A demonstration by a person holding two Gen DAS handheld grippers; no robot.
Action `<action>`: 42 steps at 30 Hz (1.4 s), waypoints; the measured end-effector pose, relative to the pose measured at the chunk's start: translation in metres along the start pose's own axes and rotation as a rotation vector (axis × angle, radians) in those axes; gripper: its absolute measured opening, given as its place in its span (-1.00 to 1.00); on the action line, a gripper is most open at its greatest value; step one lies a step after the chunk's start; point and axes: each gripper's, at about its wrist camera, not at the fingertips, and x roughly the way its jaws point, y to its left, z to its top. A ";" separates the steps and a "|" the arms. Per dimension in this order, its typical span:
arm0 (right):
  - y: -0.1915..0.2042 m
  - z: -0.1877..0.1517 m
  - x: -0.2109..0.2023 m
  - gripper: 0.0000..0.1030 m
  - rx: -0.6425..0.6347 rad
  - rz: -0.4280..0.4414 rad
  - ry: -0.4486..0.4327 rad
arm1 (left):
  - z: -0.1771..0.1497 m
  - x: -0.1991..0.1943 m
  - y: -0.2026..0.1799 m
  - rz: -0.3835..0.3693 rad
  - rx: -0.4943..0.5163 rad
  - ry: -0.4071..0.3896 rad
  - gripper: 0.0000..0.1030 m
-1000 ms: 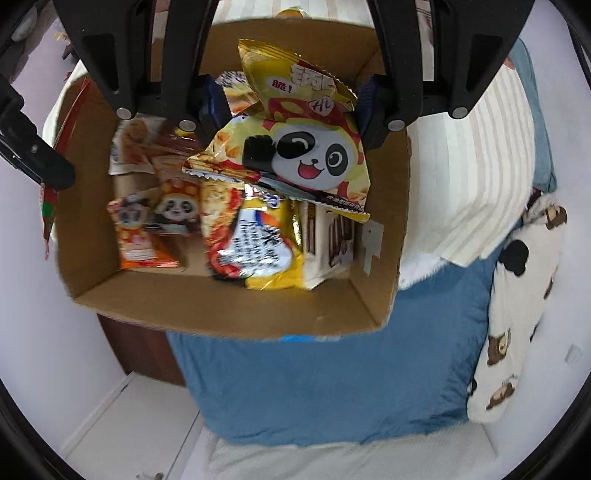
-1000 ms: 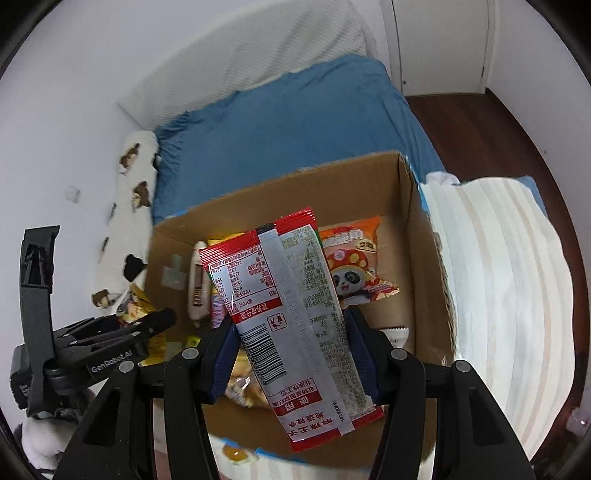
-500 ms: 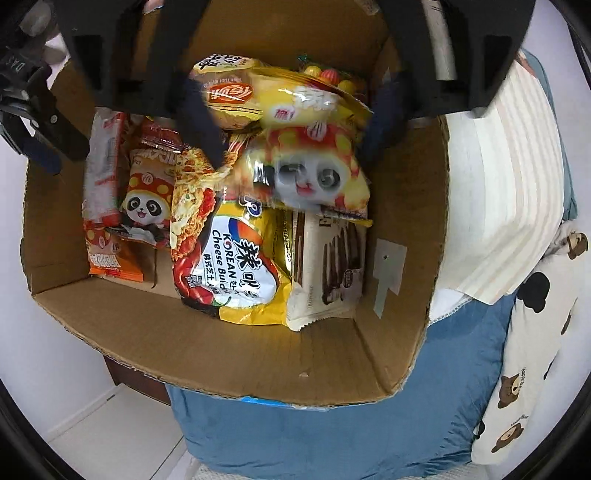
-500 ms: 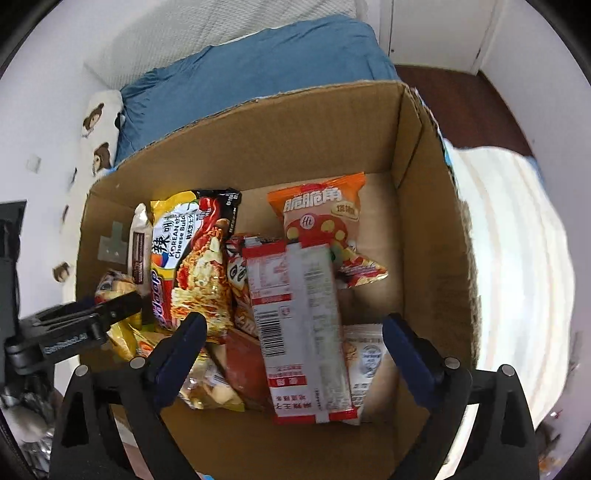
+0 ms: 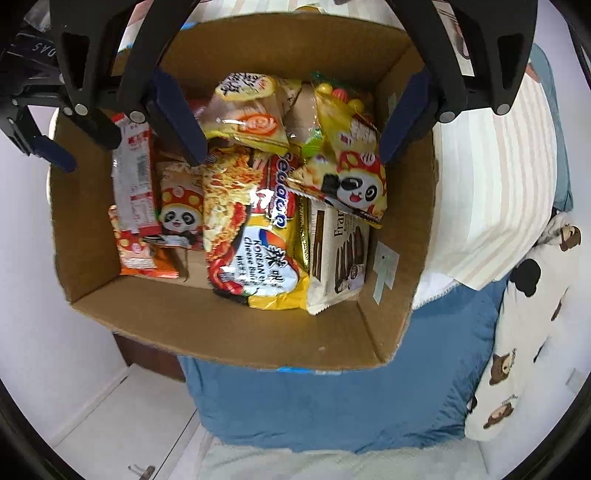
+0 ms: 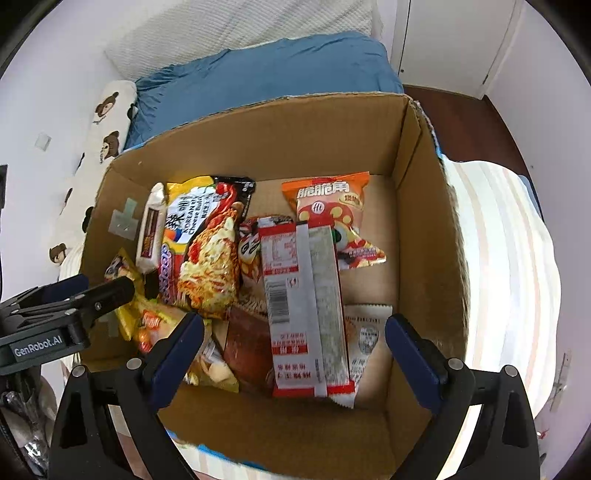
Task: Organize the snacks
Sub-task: 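Carry both packets into the cardboard box and open both tools, then grasp the wrapped orange egg yolk with left tool while right tool grasps red packet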
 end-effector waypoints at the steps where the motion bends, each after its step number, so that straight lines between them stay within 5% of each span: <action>1: 0.000 -0.005 -0.005 0.95 -0.004 0.004 -0.014 | -0.004 -0.004 -0.001 0.004 0.003 -0.015 0.85; 19: 0.003 -0.079 -0.111 0.95 -0.001 -0.008 -0.283 | -0.084 -0.116 -0.034 0.072 0.054 -0.358 0.85; 27: 0.003 -0.127 -0.157 0.95 0.011 0.059 -0.345 | -0.125 -0.154 -0.035 0.063 0.045 -0.435 0.85; 32: 0.005 -0.170 -0.155 0.95 0.001 0.091 -0.310 | -0.165 -0.153 -0.025 0.064 0.020 -0.419 0.85; 36: 0.004 -0.218 -0.120 0.95 -0.004 0.102 -0.200 | -0.207 -0.130 -0.014 0.113 0.022 -0.370 0.85; 42: -0.027 -0.284 -0.025 0.95 0.076 0.035 0.036 | -0.273 -0.041 0.013 0.187 -0.002 -0.137 0.85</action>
